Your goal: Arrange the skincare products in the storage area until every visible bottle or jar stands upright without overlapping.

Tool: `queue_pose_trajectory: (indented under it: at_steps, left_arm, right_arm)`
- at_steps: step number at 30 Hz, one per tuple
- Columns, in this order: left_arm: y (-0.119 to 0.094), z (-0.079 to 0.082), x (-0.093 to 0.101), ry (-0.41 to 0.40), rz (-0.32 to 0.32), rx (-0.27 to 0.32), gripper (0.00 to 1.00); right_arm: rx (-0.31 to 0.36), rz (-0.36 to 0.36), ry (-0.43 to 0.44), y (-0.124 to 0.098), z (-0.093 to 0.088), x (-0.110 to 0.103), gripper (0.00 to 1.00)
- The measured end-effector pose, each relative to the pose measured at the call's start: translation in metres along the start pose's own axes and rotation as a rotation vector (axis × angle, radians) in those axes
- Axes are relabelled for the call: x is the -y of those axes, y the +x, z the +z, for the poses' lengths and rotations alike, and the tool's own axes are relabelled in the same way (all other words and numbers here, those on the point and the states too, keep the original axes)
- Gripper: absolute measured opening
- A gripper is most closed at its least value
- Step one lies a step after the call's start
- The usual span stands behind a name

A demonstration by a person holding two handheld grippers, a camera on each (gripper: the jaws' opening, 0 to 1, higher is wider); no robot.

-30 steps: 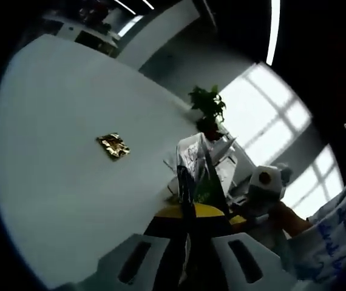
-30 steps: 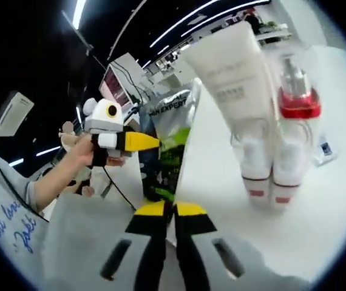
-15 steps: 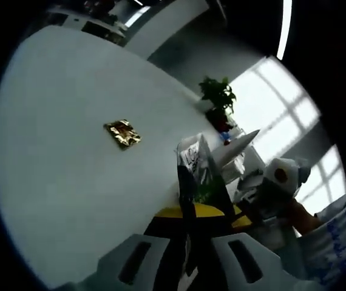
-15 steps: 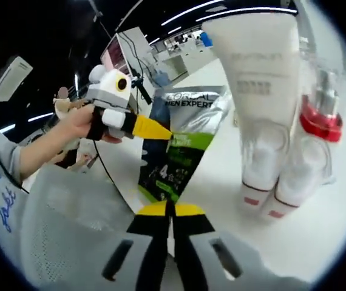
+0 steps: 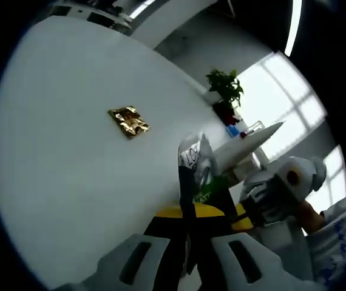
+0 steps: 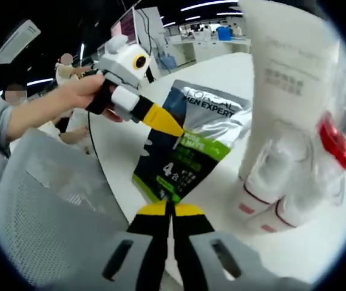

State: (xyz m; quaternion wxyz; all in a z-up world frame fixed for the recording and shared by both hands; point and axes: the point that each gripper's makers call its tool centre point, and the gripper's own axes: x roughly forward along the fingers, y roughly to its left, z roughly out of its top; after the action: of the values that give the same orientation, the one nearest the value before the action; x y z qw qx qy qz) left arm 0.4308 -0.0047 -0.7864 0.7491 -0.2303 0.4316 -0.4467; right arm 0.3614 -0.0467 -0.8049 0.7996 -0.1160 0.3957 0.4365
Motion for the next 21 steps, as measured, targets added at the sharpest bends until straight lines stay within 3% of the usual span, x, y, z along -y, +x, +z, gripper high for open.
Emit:
queue_pose_trajectory:
  at_steps: [7, 21]
  left_arm:
    - [0.004, -0.005, -0.007, -0.013, 0.009, -0.019, 0.0]
    - [0.007, -0.009, -0.011, -0.028, 0.001, -0.033, 0.0]
  right_arm:
    - [-0.051, -0.021, -0.084, 0.007, -0.005, 0.002, 0.01]
    - [-0.102, -0.034, -0.047, 0.015, -0.019, 0.013, 0.05]
